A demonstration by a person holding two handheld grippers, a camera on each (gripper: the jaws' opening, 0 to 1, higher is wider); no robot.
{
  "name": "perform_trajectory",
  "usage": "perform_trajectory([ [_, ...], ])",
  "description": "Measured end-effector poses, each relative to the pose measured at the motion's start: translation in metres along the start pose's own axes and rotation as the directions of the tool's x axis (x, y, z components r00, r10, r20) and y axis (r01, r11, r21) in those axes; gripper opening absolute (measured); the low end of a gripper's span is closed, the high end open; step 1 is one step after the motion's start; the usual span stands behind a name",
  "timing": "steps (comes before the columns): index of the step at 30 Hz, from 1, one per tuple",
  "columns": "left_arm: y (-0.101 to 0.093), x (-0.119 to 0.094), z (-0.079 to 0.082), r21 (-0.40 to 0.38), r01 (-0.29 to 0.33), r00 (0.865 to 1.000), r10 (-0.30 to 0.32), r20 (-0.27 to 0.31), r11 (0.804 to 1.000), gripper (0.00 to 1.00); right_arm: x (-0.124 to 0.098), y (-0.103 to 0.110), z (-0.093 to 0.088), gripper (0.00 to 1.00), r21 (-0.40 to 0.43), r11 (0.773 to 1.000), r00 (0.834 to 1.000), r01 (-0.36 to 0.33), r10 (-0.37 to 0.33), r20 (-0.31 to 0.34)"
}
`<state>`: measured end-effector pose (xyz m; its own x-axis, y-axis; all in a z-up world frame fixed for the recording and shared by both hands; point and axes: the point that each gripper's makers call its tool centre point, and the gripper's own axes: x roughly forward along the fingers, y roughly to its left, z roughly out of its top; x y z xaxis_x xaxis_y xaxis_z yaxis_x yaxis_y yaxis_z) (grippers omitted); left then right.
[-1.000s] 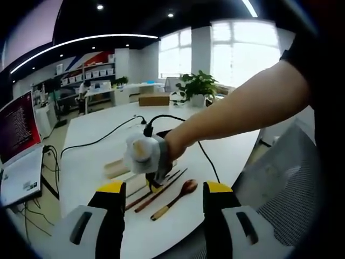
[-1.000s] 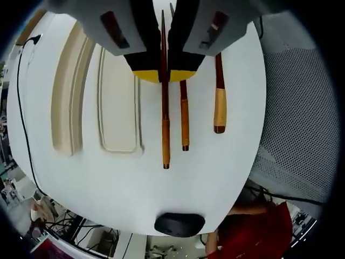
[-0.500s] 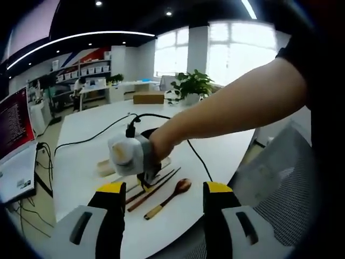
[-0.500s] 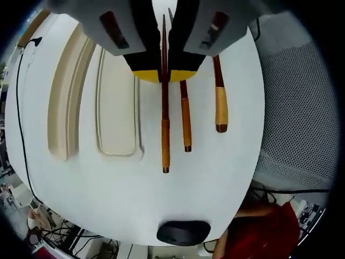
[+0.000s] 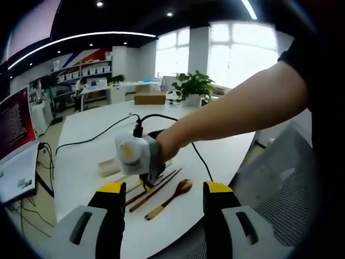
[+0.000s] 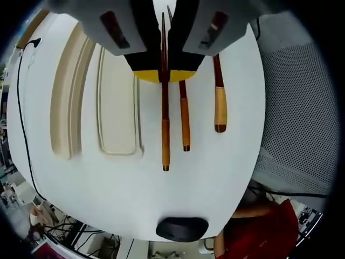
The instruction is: Arrange the utensils inside the cutlery case until each visible utensil rests in its matching compartment.
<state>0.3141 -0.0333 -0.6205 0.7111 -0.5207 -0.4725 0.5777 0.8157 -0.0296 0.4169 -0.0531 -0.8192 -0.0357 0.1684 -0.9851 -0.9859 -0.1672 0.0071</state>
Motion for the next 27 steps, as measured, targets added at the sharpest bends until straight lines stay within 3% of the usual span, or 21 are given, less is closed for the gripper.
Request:
perform_trajectory([
  [12,-0.001,0.002,-0.005,-0.012,0.013,1.0,-0.013,-0.022,1.0,0.59,-0.005,0.005,-0.01,0.0,-0.014,1.0,1.0,-0.008,0.008,-0.002],
  [15,-0.003,0.002,-0.004,-0.002,0.017,1.0,-0.017,-0.02,1.0,0.59,-0.008,0.007,-0.008,0.0,0.028,0.999,0.999,-0.028,0.027,0.033],
  [18,-0.005,0.003,-0.004,-0.018,0.03,0.999,-0.03,-0.022,0.999,0.59,-0.011,0.003,-0.011,0.0,0.014,1.0,1.0,0.0,-0.001,0.022],
  [19,-0.007,0.002,-0.005,-0.01,0.029,0.999,-0.03,-0.019,1.0,0.59,-0.012,0.004,-0.007,0.0,0.042,0.999,0.998,-0.004,0.001,0.055],
  [27,-0.004,0.001,-0.006,-0.013,0.012,1.0,-0.012,-0.025,1.0,0.59,-0.01,0.007,-0.003,0.0,0.042,0.999,0.997,-0.021,0.018,0.07],
])
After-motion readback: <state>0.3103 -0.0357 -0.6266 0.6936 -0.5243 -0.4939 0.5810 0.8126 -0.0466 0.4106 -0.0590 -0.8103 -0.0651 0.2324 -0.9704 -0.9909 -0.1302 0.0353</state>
